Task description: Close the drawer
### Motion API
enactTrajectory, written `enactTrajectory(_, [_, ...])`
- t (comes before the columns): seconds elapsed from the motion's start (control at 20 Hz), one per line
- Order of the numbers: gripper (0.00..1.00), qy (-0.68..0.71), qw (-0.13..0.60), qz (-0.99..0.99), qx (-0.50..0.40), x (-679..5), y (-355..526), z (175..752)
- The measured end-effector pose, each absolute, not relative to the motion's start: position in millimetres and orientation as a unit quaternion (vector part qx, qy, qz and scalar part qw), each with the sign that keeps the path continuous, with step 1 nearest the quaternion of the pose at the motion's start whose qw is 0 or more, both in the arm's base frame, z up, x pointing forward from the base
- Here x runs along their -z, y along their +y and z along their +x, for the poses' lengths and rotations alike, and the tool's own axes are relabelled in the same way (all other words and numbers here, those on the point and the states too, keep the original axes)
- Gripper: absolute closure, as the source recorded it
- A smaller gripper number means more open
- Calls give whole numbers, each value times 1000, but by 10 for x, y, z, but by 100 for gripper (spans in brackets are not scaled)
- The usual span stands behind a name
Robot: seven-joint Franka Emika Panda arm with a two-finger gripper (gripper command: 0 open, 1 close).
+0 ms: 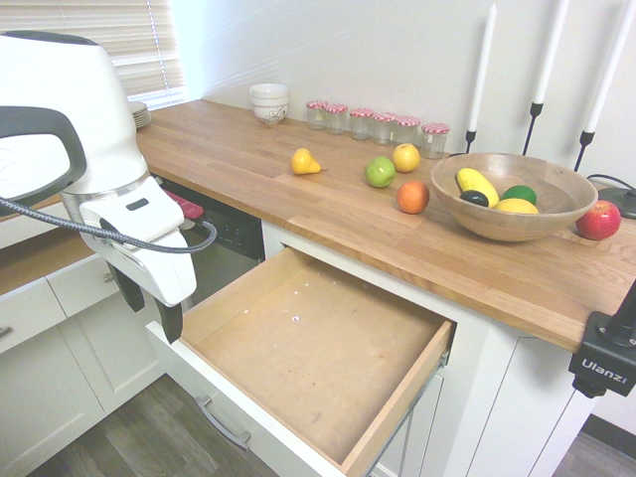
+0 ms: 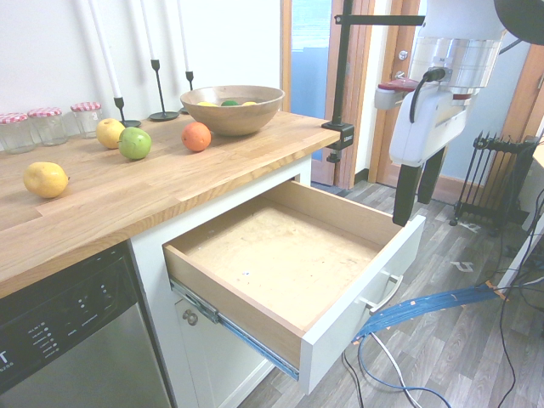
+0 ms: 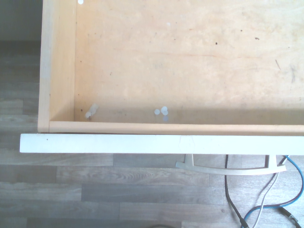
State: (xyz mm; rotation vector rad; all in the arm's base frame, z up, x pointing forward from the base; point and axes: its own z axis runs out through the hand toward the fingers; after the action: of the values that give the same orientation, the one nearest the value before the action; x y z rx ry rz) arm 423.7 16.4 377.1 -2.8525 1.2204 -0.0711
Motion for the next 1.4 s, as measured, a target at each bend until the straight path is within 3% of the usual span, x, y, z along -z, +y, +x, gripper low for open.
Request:
enactTrajectory(0.4, [0, 392, 15, -920, 18, -3592, 155, 4255])
enactTrajectory(1.4, [0, 390, -5, -921, -24, -1875, -243, 4256])
